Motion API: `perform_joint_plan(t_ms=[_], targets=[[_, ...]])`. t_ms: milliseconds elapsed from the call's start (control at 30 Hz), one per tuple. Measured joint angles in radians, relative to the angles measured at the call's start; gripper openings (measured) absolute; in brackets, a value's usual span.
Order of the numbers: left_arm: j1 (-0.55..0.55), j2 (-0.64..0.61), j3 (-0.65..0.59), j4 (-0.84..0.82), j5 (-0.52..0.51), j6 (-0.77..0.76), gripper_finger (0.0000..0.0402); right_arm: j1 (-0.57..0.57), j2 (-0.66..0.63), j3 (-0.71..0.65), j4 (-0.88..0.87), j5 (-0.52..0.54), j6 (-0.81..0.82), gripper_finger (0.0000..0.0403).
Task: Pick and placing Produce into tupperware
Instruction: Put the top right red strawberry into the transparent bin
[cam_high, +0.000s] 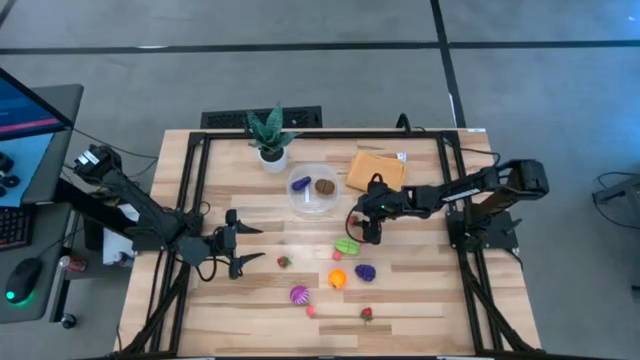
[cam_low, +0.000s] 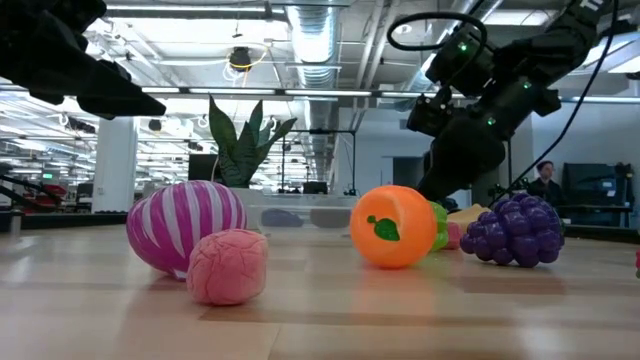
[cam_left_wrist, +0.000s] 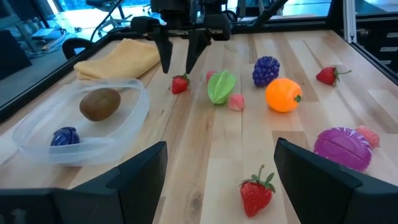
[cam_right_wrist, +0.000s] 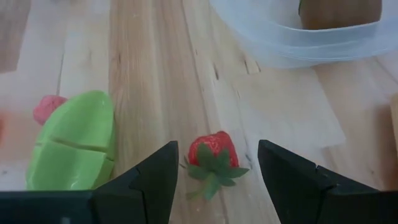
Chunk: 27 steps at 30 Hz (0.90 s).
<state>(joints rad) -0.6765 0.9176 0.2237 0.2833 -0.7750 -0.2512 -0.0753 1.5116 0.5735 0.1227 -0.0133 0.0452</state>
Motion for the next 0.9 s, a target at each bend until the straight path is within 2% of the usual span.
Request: perform_joint_plan(t_ms=[233, 567, 900], targets=[[0.000, 0.000, 0.000, -0.001, 0.000, 0.000, 0.0286, 0.004, 0.006, 0.000, 0.021, -0.017, 0.008, 0.0246], [0.000, 0.000, 0.000, -0.004, 0.000, -0.008, 0.0286, 0.009, 0.114, 0.007, 0.063, -0.038, 0.026, 0.0246], [0.000, 0.000, 0.000, -0.005, 0.000, -0.008, 0.0286, 0.001, 0.111, 0.011, 0.078, -0.040, 0.025, 0.0246]])
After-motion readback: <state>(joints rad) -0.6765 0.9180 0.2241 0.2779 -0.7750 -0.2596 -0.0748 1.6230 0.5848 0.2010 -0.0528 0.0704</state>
